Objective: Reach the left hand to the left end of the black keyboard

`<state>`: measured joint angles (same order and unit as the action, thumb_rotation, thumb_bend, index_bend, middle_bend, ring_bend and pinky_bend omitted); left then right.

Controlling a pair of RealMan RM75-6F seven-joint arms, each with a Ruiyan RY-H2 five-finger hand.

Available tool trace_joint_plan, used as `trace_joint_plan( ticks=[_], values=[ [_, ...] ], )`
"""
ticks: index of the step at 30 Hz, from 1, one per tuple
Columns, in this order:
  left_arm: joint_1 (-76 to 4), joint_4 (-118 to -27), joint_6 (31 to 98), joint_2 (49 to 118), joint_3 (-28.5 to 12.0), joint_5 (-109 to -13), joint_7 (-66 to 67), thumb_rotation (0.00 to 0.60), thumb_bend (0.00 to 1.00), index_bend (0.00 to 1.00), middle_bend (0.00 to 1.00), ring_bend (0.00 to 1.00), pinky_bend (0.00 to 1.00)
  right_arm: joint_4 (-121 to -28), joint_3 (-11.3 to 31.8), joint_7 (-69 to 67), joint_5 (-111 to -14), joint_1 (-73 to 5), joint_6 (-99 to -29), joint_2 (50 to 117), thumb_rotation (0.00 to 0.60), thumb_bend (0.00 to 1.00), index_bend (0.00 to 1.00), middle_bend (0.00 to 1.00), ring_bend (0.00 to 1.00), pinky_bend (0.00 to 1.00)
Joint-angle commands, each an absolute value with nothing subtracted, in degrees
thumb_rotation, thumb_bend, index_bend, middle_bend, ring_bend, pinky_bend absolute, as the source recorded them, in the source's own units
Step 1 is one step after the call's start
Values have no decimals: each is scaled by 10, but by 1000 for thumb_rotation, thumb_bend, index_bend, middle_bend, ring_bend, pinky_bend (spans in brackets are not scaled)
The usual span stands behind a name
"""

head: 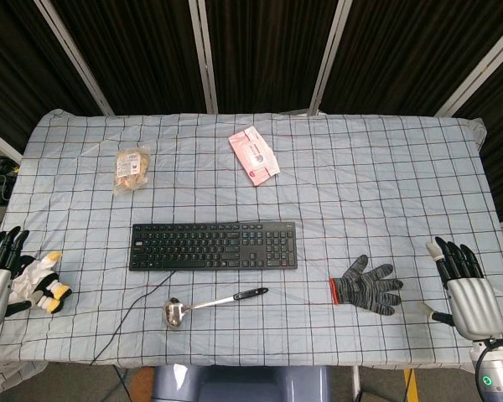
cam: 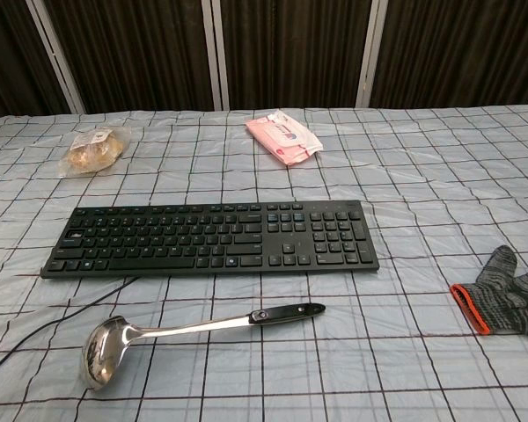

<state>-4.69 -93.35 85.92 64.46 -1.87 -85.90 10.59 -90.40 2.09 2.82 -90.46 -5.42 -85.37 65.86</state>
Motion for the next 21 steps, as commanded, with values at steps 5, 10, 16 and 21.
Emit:
trace_joint_plan(
  ticks=[5,10,16,21],
  values=[
    [-46,-935,862,643,-19,-861,105,600,42,0,0,0,0,-906,20,29,-904,-54,-853,658,600,56,0,0,0,0],
    [-47,-937,859,644,-17,-862,109,600,42,0,0,0,0,-909,20,26,-900,-53,-853,656,600,57,1,0,0,0],
    [-49,-935,858,646,-18,-862,118,600,42,0,0,0,0,-912,20,31,-895,-54,-845,654,600,56,3,0,0,0],
    [-51,-937,853,647,-19,-860,124,600,51,0,0,0,0,-915,19,36,-893,-53,-845,654,600,57,5,0,0,0]
  ],
)
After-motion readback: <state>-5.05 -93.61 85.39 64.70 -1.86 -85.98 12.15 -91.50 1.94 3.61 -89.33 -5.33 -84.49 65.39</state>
